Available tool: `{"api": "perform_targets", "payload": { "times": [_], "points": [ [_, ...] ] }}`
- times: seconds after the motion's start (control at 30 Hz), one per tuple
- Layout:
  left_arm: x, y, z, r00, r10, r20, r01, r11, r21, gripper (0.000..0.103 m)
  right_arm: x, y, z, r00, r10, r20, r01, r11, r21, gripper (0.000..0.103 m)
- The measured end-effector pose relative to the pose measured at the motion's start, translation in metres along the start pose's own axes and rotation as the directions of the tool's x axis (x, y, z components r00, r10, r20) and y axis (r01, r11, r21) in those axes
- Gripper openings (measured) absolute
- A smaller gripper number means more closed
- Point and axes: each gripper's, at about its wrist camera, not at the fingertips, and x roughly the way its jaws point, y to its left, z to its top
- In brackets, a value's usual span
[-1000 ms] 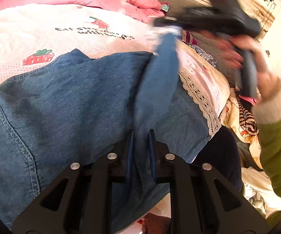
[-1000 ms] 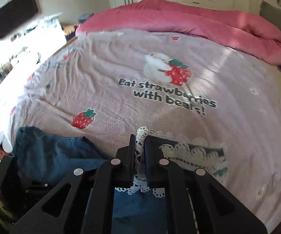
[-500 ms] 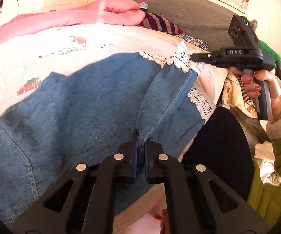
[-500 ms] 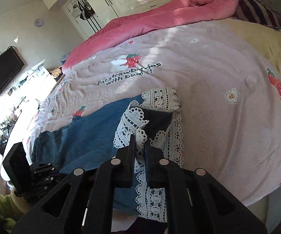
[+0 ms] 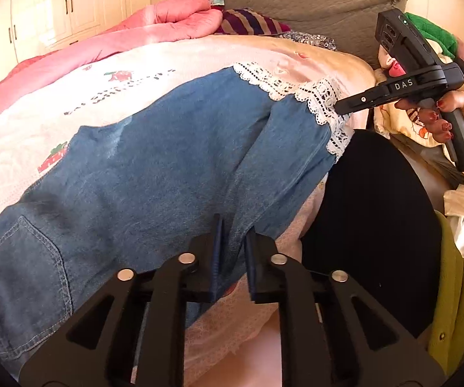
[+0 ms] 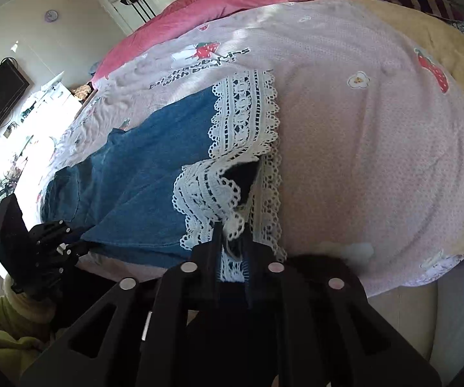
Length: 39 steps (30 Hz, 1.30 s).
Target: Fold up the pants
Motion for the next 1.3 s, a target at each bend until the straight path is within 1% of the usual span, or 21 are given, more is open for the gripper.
{"api": "perform_targets", "payload": {
  "times": [0.03, 0.07, 0.13, 0.17, 0.2, 0.23, 0.3, 0.4, 0.5, 0.6, 0.67, 0.7, 0.73, 0.77, 0.83, 0.9, 1.0, 1.07, 1.17, 1.23, 1.3],
  "points": [
    [-0.001, 0.0, 0.0, 1.0, -0.003, 0.004, 0.003, 1.0, 0.001, 0.027, -0.002, 0.002, -0.002, 1.0, 0.01, 0.0, -0.01, 1.0, -0.003, 0.021],
    [-0.002, -0.001, 0.0, 1.0, -0.002, 0.006, 0.002, 1.0, -0.002, 0.032, -0.004, 0.002, -0.003, 1.0, 0.015, 0.001, -0.015, 1.0, -0.006, 0.021],
    [-0.002, -0.001, -0.001, 1.0, -0.007, 0.005, 0.007, 1.0, -0.008, 0.034, -0.006, 0.003, -0.004, 1.0, 0.027, 0.0, -0.027, 1.0, -0.014, 0.021],
    [-0.001, -0.001, -0.001, 1.0, -0.011, 0.0, 0.011, 1.0, -0.012, 0.034, -0.006, 0.004, -0.004, 1.0, 0.017, -0.004, -0.017, 1.0, -0.023, 0.018],
    [0.0, -0.002, -0.002, 1.0, -0.013, -0.005, 0.013, 1.0, -0.013, 0.03, -0.005, 0.004, -0.005, 1.0, 0.002, -0.009, -0.002, 0.999, -0.036, 0.016],
    [0.0, -0.003, -0.002, 1.0, -0.021, -0.009, 0.021, 1.0, -0.01, 0.013, -0.005, 0.004, -0.005, 1.0, -0.022, -0.017, 0.021, 0.998, -0.052, 0.01],
    [0.001, -0.005, -0.002, 1.0, -0.013, -0.014, 0.013, 1.0, 0.002, 0.003, -0.004, 0.003, -0.006, 0.998, -0.058, -0.033, 0.056, 0.997, -0.062, 0.009],
    [0.006, -0.004, -0.005, 0.999, -0.019, -0.043, 0.02, 1.0, 0.013, 0.003, 0.001, -0.001, -0.01, 0.991, -0.112, -0.069, 0.108, 0.992, -0.071, 0.009],
    [0.018, -0.001, -0.01, 0.996, -0.021, -0.083, 0.021, 1.0, -0.004, 0.004, 0.007, -0.004, -0.012, 0.989, -0.111, -0.099, 0.106, 0.993, -0.054, 0.011],
    [0.021, 0.002, -0.013, 0.995, -0.029, -0.092, 0.028, 1.0, -0.014, 0.006, 0.005, -0.005, -0.014, 0.986, -0.127, -0.109, 0.122, 0.991, -0.051, 0.021],
    [0.017, 0.004, -0.013, 0.995, -0.054, -0.087, 0.051, 0.998, -0.027, 0.017, -0.005, -0.005, -0.013, 0.988, -0.127, -0.091, 0.123, 0.991, -0.044, 0.027],
    [0.014, 0.004, -0.013, 0.995, -0.063, -0.083, 0.061, 0.998, -0.031, 0.035, -0.016, -0.005, -0.012, 0.991, -0.122, -0.053, 0.12, 0.992, -0.029, 0.03],
    [0.01, 0.005, -0.013, 0.994, -0.072, -0.078, 0.069, 0.997, -0.037, 0.051, -0.026, -0.004, -0.01, 0.994, -0.111, -0.015, 0.11, 0.994, -0.019, 0.038],
    [0.002, 0.006, -0.011, 0.995, -0.086, -0.056, 0.083, 0.995, -0.049, 0.055, -0.035, -0.003, -0.008, 0.995, -0.095, 0.021, 0.095, 0.995, -0.016, 0.046],
    [-0.012, 0.012, -0.004, 0.995, -0.1, -0.006, 0.1, 0.993, -0.07, 0.061, -0.047, 0.006, -0.003, 0.995, -0.054, 0.086, 0.057, 0.998, -0.036, 0.048],
    [-0.02, 0.022, 0.005, 0.996, -0.082, 0.029, 0.084, 0.991, -0.105, 0.067, -0.043, 0.018, 0.002, 0.995, -0.014, 0.1, 0.021, 0.997, -0.07, 0.048],
    [-0.015, 0.044, 0.024, 0.999, -0.004, 0.041, 0.011, 0.987, -0.162, 0.068, -0.017, 0.04, 0.009, 0.997, 0.047, 0.062, -0.038, 0.99, -0.137, 0.048],
    [-0.002, 0.057, 0.033, 1.0, 0.0, 0.022, 0.005, 0.979, -0.205, 0.068, 0.002, 0.048, 0.01, 0.998, 0.064, 0.021, -0.06, 0.984, -0.165, 0.048],
    [0.024, 0.073, 0.04, 0.999, -0.02, -0.025, 0.013, 0.965, -0.261, 0.067, 0.026, 0.046, 0.011, 0.998, 0.028, -0.058, -0.036, 0.989, -0.145, 0.047],
    [0.041, 0.086, 0.043, 0.997, 0.038, -0.071, -0.056, 0.96, -0.276, 0.067, 0.033, 0.035, 0.008, 0.995, -0.053, -0.088, 0.042, 0.991, -0.126, 0.046],
    [0.052, 0.098, 0.045, 0.993, 0.079, -0.089, -0.101, 0.955, -0.278, 0.067, 0.035, 0.024, 0.005, 0.988, -0.109, -0.106, 0.098, 0.99, -0.101, 0.046]
  ]
}}
